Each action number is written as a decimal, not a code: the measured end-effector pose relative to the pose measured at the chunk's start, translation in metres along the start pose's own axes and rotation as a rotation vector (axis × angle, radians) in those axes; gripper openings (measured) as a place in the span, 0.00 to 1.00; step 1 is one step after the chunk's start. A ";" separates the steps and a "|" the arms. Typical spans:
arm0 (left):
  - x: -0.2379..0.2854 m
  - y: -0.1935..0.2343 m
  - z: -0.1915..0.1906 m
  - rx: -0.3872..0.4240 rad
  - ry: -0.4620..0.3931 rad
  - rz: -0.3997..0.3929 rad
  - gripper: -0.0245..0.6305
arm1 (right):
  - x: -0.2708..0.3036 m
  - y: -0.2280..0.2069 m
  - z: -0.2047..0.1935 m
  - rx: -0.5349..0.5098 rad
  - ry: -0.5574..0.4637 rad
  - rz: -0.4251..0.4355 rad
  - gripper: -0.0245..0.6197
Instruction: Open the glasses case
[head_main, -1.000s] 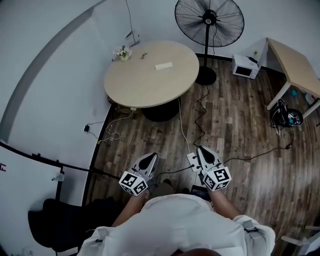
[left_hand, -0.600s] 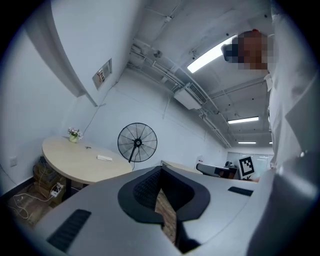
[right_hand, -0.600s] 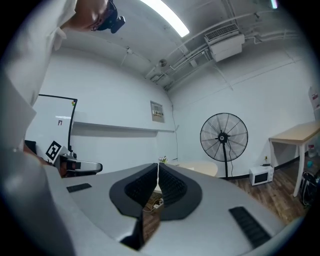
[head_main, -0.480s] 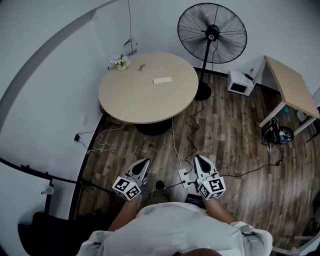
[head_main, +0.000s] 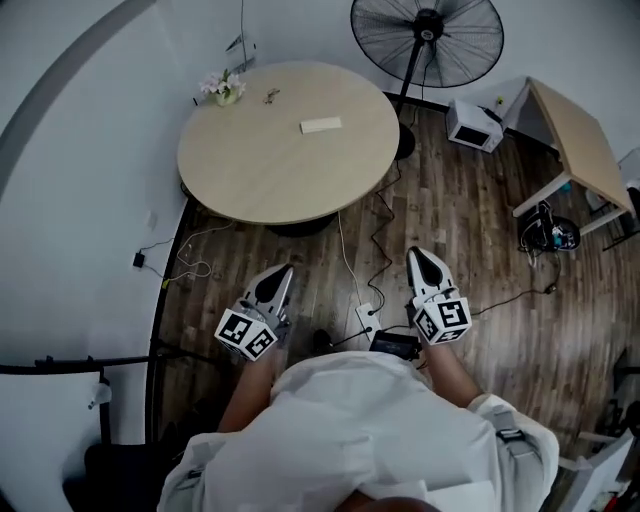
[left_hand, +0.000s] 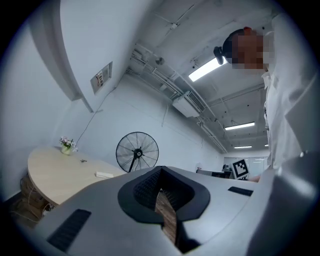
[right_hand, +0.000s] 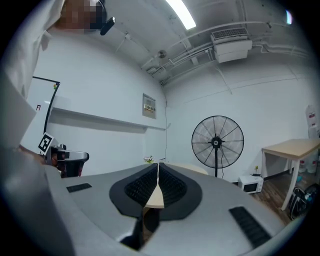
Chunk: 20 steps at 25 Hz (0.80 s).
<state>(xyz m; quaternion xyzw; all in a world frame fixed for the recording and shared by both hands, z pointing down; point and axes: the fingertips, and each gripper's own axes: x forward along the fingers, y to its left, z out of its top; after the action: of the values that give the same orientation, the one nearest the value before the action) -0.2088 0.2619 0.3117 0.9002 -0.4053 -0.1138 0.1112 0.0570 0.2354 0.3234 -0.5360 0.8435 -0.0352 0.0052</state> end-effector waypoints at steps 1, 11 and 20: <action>0.002 0.009 -0.001 -0.012 0.001 0.002 0.06 | 0.005 -0.001 0.002 0.001 -0.006 -0.011 0.08; 0.042 0.042 -0.016 -0.089 0.027 -0.028 0.06 | 0.031 -0.016 0.001 0.013 0.016 -0.043 0.08; 0.099 0.069 0.003 -0.017 0.061 -0.034 0.06 | 0.086 -0.055 0.003 0.032 -0.020 -0.030 0.08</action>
<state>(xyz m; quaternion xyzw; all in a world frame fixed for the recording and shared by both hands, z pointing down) -0.1945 0.1422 0.3179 0.9090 -0.3855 -0.0916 0.1291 0.0700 0.1338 0.3261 -0.5487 0.8346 -0.0436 0.0216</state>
